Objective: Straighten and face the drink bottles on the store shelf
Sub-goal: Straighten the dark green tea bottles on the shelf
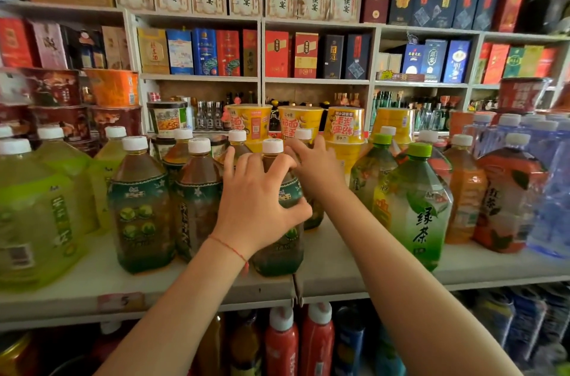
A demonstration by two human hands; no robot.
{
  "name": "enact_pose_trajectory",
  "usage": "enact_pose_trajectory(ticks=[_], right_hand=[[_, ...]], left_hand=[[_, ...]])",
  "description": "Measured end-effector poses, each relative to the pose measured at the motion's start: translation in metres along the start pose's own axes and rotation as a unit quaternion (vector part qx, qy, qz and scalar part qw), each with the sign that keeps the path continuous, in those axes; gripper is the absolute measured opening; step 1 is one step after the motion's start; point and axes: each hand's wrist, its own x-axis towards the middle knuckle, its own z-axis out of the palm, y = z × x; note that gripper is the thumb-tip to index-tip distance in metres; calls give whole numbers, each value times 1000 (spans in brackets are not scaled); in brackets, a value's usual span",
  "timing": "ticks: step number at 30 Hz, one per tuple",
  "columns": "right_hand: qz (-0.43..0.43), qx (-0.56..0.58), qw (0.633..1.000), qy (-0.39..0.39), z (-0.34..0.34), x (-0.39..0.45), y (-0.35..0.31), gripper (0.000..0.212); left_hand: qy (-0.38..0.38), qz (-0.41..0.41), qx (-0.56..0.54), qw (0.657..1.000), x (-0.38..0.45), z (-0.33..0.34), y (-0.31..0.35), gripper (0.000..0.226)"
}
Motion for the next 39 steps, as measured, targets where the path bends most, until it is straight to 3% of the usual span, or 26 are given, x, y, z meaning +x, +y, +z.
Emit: enact_pose_trajectory(ticks=[3,8,10,13,16,18,21,23,25,27,28,30,33,39], right_hand=[[-52,-29,998,-3,-7,-7,-7,43],[-46,-16,999,5,-12,-15,-8,44],[-63,-48,997,3,-15,-23,-8,58],[-76,-62,995,-3,-20,-39,-5,79],[-89,-70,987,112,-37,-57,0,58],[-120,-39,971,201,-53,-63,9,37],[-110,-13,942,316,-76,-61,37,28],[-77,24,936,342,-88,-60,58,28],[-36,97,954,283,-96,-62,81,29],[23,194,969,149,-99,-62,103,40],[42,240,965,93,-100,-62,113,47],[38,296,954,37,-103,-62,129,57],[-14,313,950,8,-103,-67,138,54],[-28,354,934,-29,-90,-70,139,28]], left_hand=[[5,-4,-25,1000,3,-8,-12,47],[-20,-14,-31,999,5,-16,-15,62],[-19,-32,-30,999,1,-12,-6,63],[75,-6,-24,997,-9,-3,5,49],[205,61,-66,975,-14,0,24,35],[228,92,-97,965,-13,2,44,29],[175,93,-150,969,-9,10,73,39],[90,53,-192,976,-4,17,92,56],[-26,-8,-221,975,2,28,114,80],[-120,-57,-248,960,9,45,135,108],[-131,-72,-257,955,13,55,145,117],[-96,-97,-260,956,16,72,161,122],[-16,-159,-304,939,17,83,169,117],[-25,-209,-306,928,12,70,155,110]])
